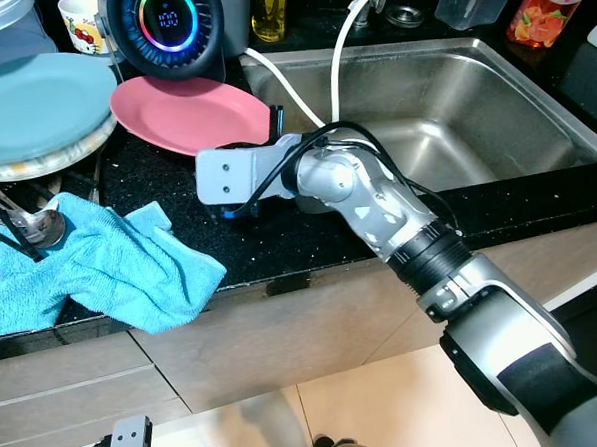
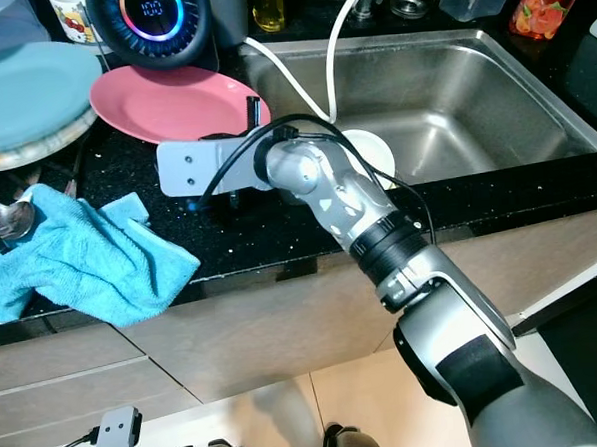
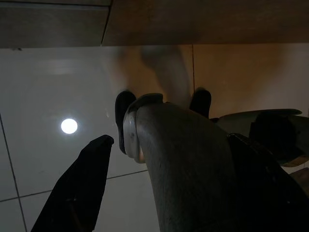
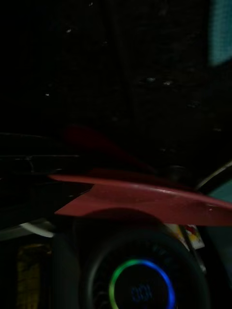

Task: Kitchen organization

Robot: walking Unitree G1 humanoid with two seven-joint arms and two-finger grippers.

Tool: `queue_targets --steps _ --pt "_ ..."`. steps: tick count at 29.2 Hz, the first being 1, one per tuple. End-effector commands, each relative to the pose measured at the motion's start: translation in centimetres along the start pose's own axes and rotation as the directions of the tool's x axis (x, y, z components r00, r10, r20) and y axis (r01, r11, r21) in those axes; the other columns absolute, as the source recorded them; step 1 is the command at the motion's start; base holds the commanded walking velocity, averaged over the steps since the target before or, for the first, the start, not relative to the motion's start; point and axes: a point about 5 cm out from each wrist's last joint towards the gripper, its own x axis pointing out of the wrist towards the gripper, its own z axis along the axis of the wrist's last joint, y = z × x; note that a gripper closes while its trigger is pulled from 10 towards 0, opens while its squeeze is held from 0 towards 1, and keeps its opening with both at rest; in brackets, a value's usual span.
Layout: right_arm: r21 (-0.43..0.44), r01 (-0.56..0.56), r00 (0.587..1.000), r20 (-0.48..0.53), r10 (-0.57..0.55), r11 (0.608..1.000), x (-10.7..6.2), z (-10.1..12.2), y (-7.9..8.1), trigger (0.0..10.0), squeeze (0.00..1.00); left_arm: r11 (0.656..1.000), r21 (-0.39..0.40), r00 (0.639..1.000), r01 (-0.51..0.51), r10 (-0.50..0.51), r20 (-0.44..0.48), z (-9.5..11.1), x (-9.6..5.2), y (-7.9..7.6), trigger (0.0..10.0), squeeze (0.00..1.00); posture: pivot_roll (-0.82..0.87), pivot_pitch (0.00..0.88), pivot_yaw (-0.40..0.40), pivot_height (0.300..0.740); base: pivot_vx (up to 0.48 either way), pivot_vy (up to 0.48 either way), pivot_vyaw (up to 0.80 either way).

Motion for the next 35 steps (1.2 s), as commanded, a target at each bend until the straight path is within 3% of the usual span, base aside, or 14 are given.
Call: queue_targets --steps 1,3,4,5,6,7,8,15,17,27,30,32,33,35 --pt "0.014 0.006 0.998 0.056 -0.007 1.000 -0.6 0.5 -0.2 0.0 0.00 0.999 -0.025 0.992 0.033 -0.036 -0.123 -3.1 -0.3 -1.2 10.0 0.00 0.13 0.174 -0.065 0.740 0.000 0.000 0.00" --pt "0.018 0.000 0.997 0.075 -0.002 1.000 -0.9 0.6 -0.2 0.0 0.00 0.999 -0.023 0.992 0.033 -0.036 -0.123 -3.0 -0.2 -1.2 10.0 0.00 0.13 0.171 -0.063 0.740 0.000 0.000 0.00" --pt "0.025 -0.007 0.995 0.100 0.004 1.000 -1.4 0.7 -0.3 1.1 0.00 0.999 -0.021 0.992 0.033 -0.035 -0.124 -3.0 -0.2 -1.2 10.0 0.00 0.13 0.169 -0.060 0.740 0.000 0.000 0.00" --pt "0.033 -0.013 0.993 0.119 0.009 0.999 -1.7 0.8 -0.4 3.8 0.00 0.999 -0.019 0.992 0.032 -0.034 -0.125 -2.9 -0.2 -1.2 10.0 0.00 0.13 0.166 -0.058 0.740 0.000 0.000 0.00" --pt "0.041 -0.021 0.990 0.137 0.016 0.999 -2.2 0.9 -0.6 7.7 0.00 0.999 -0.016 0.991 0.032 -0.034 -0.126 -2.9 -0.2 -1.1 10.0 0.00 0.13 0.165 -0.057 0.740 0.000 0.000 0.00" --pt "0.047 -0.028 0.988 0.152 0.020 0.998 -2.6 1.0 -0.7 8.4 0.00 0.999 -0.014 0.991 0.032 -0.034 -0.127 -2.9 -0.2 -1.1 10.0 0.00 0.12 0.162 -0.055 0.740 0.000 0.000 0.00" --pt "0.060 -0.034 0.984 0.175 0.023 0.998 -3.3 1.1 -1.1 10.0 0.00 0.999 -0.011 0.991 0.032 -0.033 -0.128 -2.8 -0.2 -1.0 10.0 0.00 0.12 0.159 -0.053 0.740 0.000 0.000 0.00" --pt "0.112 -0.031 0.965 0.263 0.001 0.993 -5.3 2.0 -2.5 10.0 0.00 0.999 -0.004 0.991 0.034 -0.034 -0.129 -2.6 -0.2 -1.0 10.0 0.00 0.13 0.157 -0.048 0.740 0.000 0.000 0.00" --pt "0.182 -0.047 0.940 0.341 -0.018 0.982 -6.5 2.7 -3.0 10.0 0.00 0.999 -0.003 0.991 0.034 -0.034 -0.129 -2.6 -0.2 -0.9 10.0 0.00 0.13 0.155 -0.043 0.740 0.000 0.000 0.00" --pt "0.348 -0.103 0.871 0.484 -0.084 0.932 -9.5 2.9 -3.7 10.0 0.00 1.000 0.006 0.990 0.030 -0.029 -0.139 -2.6 -0.2 -0.8 10.0 0.00 0.13 0.147 -0.034 0.740 0.000 0.000 0.00" --pt "0.413 -0.122 0.837 0.531 -0.130 0.903 -10.0 2.9 -3.8 10.0 0.00 0.999 0.010 0.990 0.032 -0.030 -0.141 -2.5 -0.2 -0.7 10.0 0.00 0.13 0.146 -0.032 0.740 0.000 0.000 0.00" --pt "0.525 -0.103 0.780 0.570 -0.259 0.845 -10.5 2.9 -4.3 10.0 0.00 0.999 0.013 0.990 0.034 -0.032 -0.139 -2.4 -0.1 -0.8 10.0 0.00 0.13 0.142 -0.033 0.740 0.000 0.000 0.00" --pt "0.525 -0.103 0.780 0.570 -0.259 0.845 -10.5 2.9 -4.3 10.0 0.00 0.999 0.013 0.990 0.034 -0.032 -0.139 -2.4 -0.1 -0.8 10.0 0.00 0.13 0.142 -0.033 0.740 0.000 0.000 0.00" --pt "0.585 -0.102 0.747 0.579 -0.327 0.804 -10.9 2.7 -4.6 10.0 0.00 0.999 0.013 0.990 0.034 -0.032 -0.138 -2.3 -0.1 -0.8 10.0 0.00 0.13 0.142 -0.033 0.740 0.000 0.000 0.00"
